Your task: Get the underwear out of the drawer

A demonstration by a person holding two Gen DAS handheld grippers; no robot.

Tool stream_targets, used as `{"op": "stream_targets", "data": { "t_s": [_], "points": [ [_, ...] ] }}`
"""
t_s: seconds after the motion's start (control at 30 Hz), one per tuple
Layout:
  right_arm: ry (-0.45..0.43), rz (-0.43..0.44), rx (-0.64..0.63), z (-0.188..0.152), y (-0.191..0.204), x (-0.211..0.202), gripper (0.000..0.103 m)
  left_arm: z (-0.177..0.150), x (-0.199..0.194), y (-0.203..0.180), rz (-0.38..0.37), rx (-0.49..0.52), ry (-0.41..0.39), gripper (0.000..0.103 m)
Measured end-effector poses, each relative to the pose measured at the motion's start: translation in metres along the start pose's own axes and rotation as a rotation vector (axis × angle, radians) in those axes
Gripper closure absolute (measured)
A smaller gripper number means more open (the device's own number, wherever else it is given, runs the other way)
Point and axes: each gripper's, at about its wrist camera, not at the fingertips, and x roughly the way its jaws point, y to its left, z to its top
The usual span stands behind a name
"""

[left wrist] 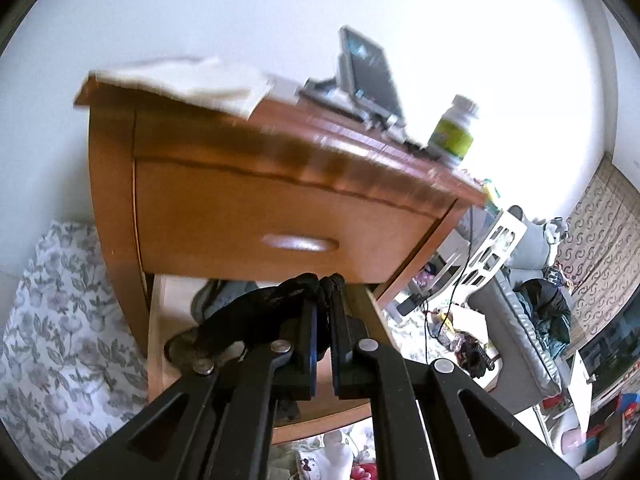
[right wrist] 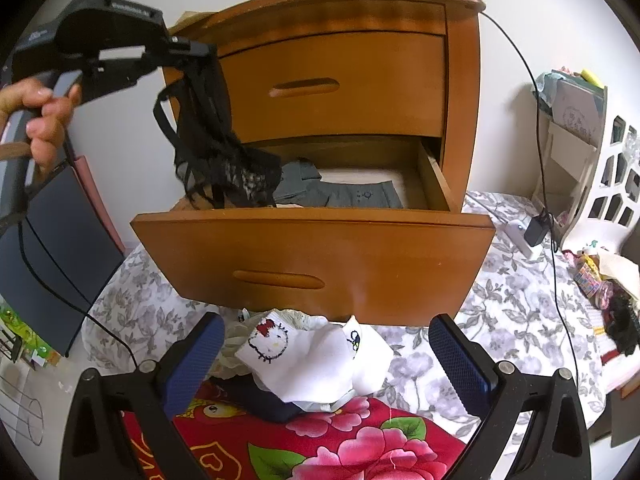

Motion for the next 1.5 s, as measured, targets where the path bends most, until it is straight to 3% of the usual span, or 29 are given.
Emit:
{"op": "stream_targets", "data": {
  "t_s": [0.57,0.8,1.13,1.5],
  "points": [
    [-0.057,-0.028,-0.021,0.003,0.008,-0.034,0.000,0.010,-0.112,-0.063,0.004,0.123,-0.220,0.098],
    [-0.079,-0.032,-0.027,0.004,0.010,-0.047,0.000,0.002,-0.146,-0.088,0.005,0.182,-0.267,0.098],
    [-0.106,-0.032,-0.007,0.003,0.006,-0.067,0.000,-0.022,-0.150,-0.110,0.026,0.234,-0.226,0.098],
    [-0.130,-0.045,0.035,0.005,-0.008,-0.080,0.000,-0.052,-0.101,-0.120,0.024,0.253,-0.081,0.098]
  ]
}}
